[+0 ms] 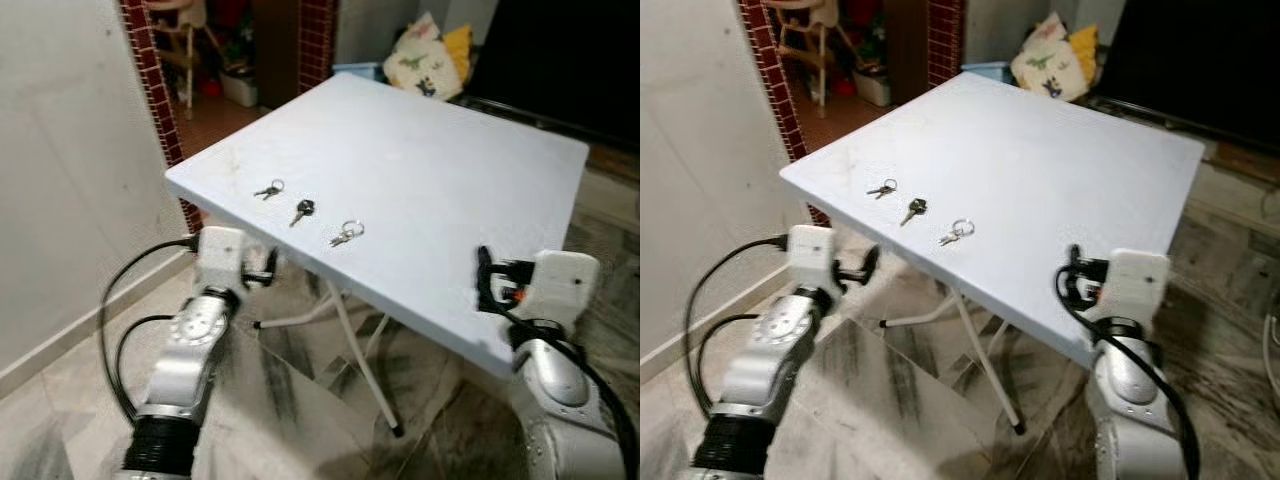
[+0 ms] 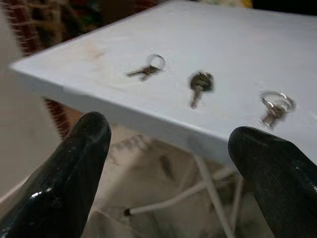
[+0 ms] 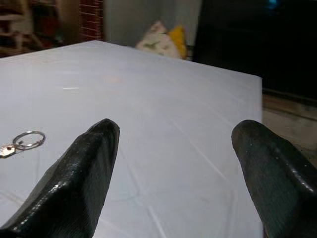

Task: Hang keys on a hook

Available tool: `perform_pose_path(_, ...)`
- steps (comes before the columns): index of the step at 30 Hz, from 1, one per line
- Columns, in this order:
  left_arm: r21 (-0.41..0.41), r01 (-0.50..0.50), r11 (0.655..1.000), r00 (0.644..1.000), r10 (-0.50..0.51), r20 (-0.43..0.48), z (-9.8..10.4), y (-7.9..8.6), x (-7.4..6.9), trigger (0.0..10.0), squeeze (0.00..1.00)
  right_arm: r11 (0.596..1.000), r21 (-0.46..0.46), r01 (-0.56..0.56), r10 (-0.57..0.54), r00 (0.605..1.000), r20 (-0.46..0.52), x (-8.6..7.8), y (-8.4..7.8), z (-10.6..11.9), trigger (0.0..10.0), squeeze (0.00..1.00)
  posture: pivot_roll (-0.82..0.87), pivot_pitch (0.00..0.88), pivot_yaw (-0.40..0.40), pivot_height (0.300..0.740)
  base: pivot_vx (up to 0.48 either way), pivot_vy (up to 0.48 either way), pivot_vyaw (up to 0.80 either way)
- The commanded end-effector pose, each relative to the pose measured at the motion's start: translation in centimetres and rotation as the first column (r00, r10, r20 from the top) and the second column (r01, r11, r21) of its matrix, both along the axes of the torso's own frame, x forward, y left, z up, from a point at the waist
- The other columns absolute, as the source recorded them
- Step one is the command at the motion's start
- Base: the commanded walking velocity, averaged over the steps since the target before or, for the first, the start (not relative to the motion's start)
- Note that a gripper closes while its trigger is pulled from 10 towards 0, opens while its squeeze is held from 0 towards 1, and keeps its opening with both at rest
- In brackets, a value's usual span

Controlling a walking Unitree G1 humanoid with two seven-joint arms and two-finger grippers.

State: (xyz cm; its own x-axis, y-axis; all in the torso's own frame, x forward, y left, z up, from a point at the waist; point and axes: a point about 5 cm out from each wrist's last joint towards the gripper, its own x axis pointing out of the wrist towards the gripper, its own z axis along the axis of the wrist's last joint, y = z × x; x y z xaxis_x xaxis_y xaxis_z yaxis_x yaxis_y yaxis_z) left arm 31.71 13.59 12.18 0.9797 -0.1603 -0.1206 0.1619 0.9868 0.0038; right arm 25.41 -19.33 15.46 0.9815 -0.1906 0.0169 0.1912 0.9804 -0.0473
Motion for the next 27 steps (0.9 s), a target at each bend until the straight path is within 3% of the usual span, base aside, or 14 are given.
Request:
perform_pose_path(1,-0.036,0.023,0.999,0.999,-0.022,0.034,1.0,-1.1,0.1,10.0,0.00,1.000,-0.013,0.005,-0.005,1.000,-0.004,-0.2,-0.4,0.1,10.0,0.00,-0.02,0.000,-0.029,0.740,0.000,0.000,0.00)
perform_pose_path(13,-0.035,-0.003,0.999,1.000,0.004,0.021,0.9,-0.6,0.2,10.0,0.00,0.999,-0.010,-0.051,0.051,0.999,0.010,0.2,0.6,0.3,10.0,0.00,-0.02,0.000,-0.031,0.740,0.000,0.000,0.00)
perform_pose_path(27,-0.041,0.001,0.999,1.000,0.000,0.002,0.7,-0.6,0.0,10.0,0.00,0.997,-0.020,-0.079,0.079,0.997,0.018,0.2,1.1,0.4,10.0,0.00,-0.02,0.000,-0.028,0.740,0.000,0.000,0.72)
